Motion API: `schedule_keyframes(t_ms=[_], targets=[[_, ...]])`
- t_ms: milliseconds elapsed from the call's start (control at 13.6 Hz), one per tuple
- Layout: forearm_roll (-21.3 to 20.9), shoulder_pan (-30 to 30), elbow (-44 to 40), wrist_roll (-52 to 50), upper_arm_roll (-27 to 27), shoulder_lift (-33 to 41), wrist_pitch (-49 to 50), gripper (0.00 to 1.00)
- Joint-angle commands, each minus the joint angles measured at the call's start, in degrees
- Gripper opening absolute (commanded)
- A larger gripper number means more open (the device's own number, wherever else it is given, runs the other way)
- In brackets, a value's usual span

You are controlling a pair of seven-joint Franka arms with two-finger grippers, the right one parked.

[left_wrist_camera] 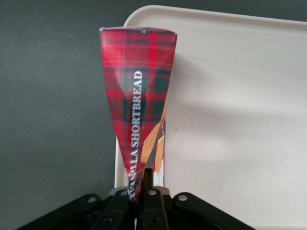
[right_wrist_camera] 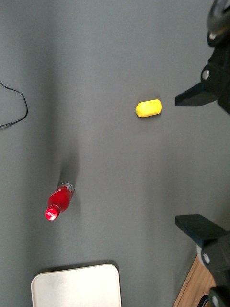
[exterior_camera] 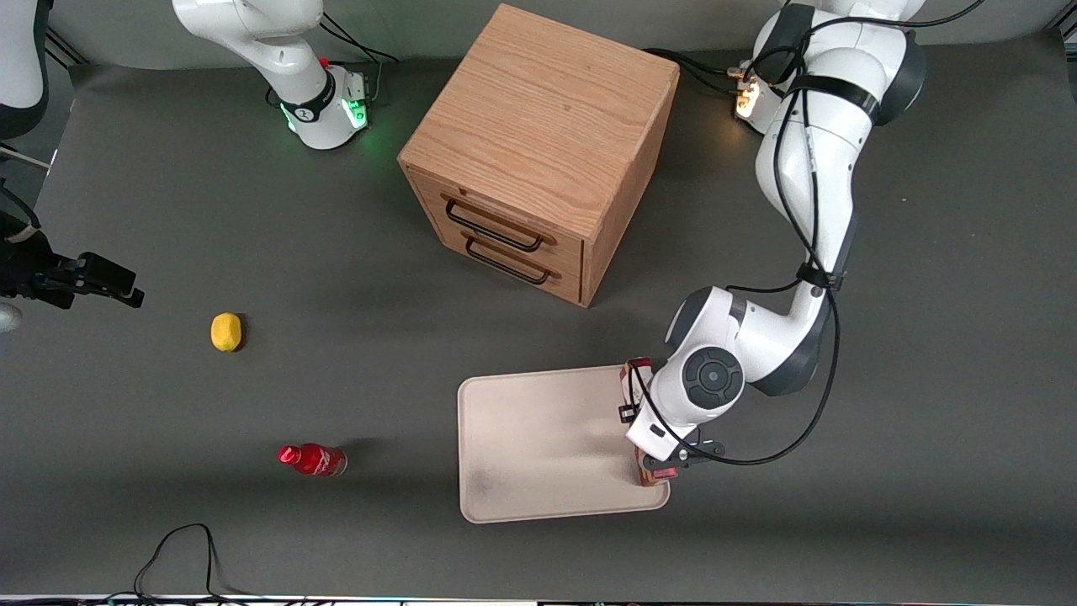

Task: Place red cookie box on tray
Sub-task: 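Lower the box onto the tray and open the left gripper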

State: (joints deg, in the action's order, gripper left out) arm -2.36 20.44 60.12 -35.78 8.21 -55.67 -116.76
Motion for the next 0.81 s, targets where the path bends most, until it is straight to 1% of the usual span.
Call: schedule_keyframes(t_ms=[0,74,441,735], targets=[[-1.0,1.0,-1.9,-1.3,-0.7,-1.0,-0.1,0.79],[-1.1,1.0,-1.9,-1.3,-0.7,-1.0,-0.1,1.00],[-1.4,1.4,-1.8,-1.4,-0.7,-0.8,0.1,1.00],[-2.6,1.7,-1.8,-2.2,-0.7,0.1,1.7,1.00]])
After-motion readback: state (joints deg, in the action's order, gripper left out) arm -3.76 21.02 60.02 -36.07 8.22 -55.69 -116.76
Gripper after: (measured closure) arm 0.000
